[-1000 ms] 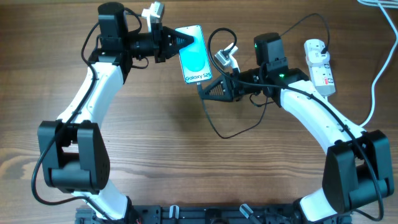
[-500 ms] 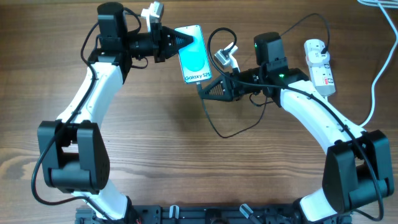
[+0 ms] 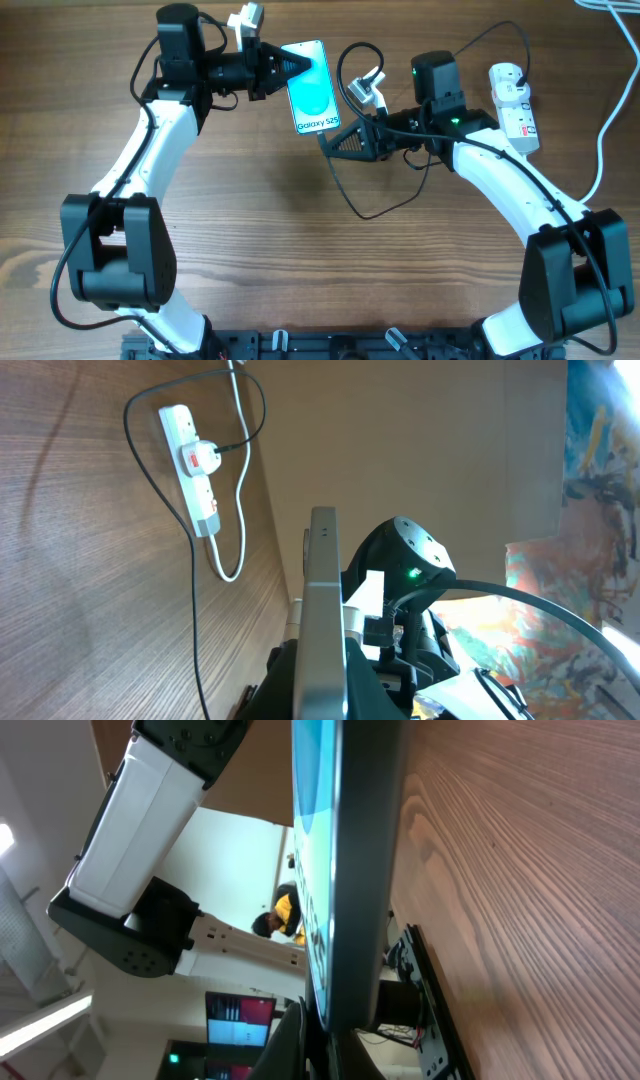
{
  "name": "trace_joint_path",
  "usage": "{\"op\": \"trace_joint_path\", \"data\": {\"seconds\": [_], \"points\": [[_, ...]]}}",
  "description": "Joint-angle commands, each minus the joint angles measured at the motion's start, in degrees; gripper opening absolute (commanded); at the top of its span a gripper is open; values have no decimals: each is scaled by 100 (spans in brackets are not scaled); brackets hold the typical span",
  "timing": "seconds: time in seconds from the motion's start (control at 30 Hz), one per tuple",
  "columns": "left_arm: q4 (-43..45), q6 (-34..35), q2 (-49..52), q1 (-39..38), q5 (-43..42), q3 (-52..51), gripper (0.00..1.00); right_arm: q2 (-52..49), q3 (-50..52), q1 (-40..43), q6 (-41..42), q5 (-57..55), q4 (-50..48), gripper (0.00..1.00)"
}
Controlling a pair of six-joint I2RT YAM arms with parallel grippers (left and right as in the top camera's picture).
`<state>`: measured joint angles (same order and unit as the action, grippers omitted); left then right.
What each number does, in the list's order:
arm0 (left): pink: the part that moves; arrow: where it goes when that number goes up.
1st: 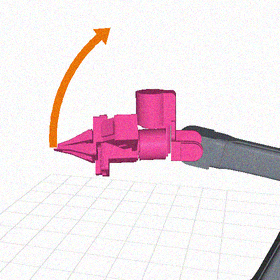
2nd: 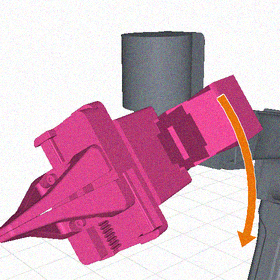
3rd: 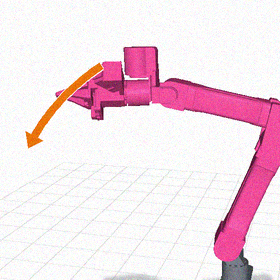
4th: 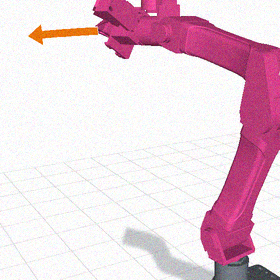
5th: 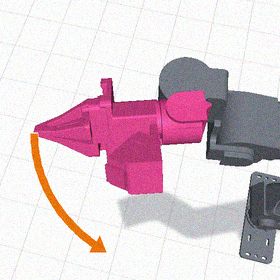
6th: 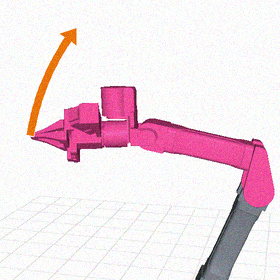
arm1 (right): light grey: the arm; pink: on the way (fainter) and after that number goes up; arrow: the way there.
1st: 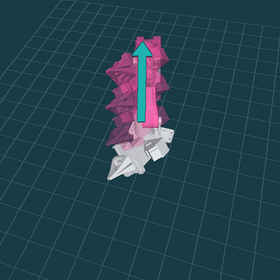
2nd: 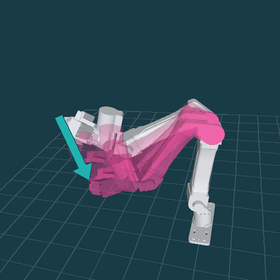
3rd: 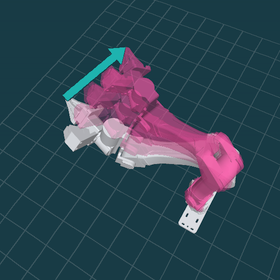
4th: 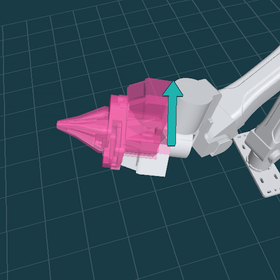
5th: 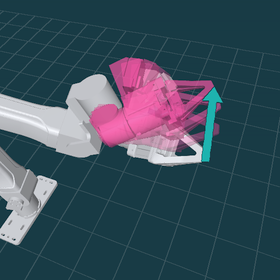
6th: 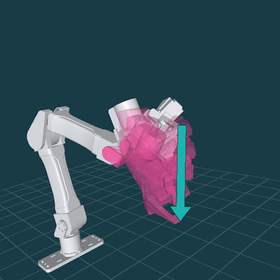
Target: Plug charger to phone and switch on socket
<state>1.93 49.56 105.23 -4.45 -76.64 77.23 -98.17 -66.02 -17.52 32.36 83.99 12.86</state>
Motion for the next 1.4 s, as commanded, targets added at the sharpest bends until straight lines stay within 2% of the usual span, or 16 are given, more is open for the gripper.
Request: {"op": "trace_joint_path", "data": {"seconds": [0.0,0.5,0.73,1.2,1.37], "points": [[0,-142,-7,-22,-535,55,4,52,-11,114,92,-144,-157,4],[-2,-140,-7,-293,-479,55,4,52,-11,-11,437,-616,-710,4],[-2,-144,-7,-291,-841,55,4,52,-13,24,560,-614,-1025,4],[2,-140,-7,234,-297,55,4,52,-11,-2,551,-136,-686,20],[2,-142,-7,219,-114,55,4,52,-11,-184,527,-254,-660,21]]}}
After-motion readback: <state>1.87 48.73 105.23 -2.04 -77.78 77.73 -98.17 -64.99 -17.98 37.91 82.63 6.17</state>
